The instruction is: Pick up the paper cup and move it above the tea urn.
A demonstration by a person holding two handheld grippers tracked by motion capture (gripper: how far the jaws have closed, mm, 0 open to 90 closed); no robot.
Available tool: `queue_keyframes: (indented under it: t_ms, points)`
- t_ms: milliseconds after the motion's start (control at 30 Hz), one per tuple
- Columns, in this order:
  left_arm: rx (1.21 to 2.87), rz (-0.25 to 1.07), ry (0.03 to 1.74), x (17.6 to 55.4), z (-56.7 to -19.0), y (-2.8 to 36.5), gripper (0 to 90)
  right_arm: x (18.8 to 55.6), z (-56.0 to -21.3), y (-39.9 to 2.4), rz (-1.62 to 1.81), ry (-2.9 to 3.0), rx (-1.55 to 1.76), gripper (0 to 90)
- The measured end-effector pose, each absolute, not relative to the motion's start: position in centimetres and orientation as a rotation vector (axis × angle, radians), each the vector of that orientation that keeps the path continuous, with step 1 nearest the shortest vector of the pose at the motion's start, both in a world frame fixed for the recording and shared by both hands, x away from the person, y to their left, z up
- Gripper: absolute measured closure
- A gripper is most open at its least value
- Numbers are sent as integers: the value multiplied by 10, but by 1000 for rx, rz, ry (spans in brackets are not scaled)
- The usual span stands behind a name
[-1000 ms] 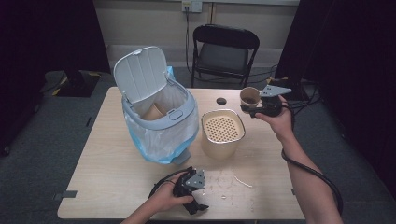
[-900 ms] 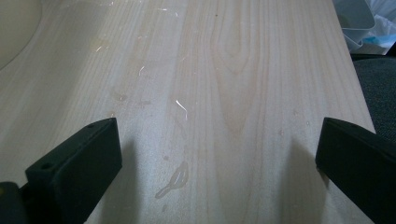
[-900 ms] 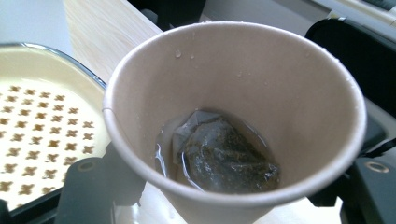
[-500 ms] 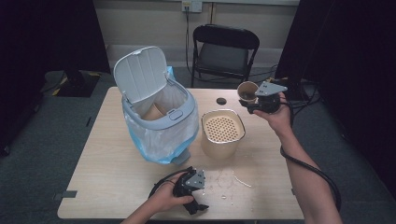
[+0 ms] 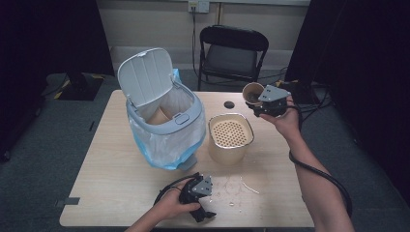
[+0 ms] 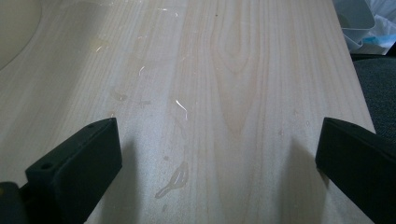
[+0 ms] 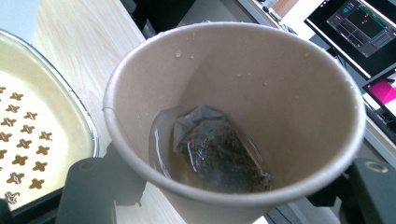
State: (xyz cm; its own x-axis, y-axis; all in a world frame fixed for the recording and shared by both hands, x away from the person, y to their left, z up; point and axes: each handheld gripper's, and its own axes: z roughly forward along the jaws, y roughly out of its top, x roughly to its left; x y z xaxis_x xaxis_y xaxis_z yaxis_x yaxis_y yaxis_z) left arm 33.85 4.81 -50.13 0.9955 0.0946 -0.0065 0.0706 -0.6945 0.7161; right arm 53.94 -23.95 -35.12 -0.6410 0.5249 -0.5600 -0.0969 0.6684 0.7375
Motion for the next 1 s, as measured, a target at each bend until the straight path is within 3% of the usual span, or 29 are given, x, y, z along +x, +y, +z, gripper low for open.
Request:
queue_keyframes:
  t_ms: [1000]
  points:
    - [2340,38,115,338,-501,48,0,522,-337,-218,622,1989,36,312]
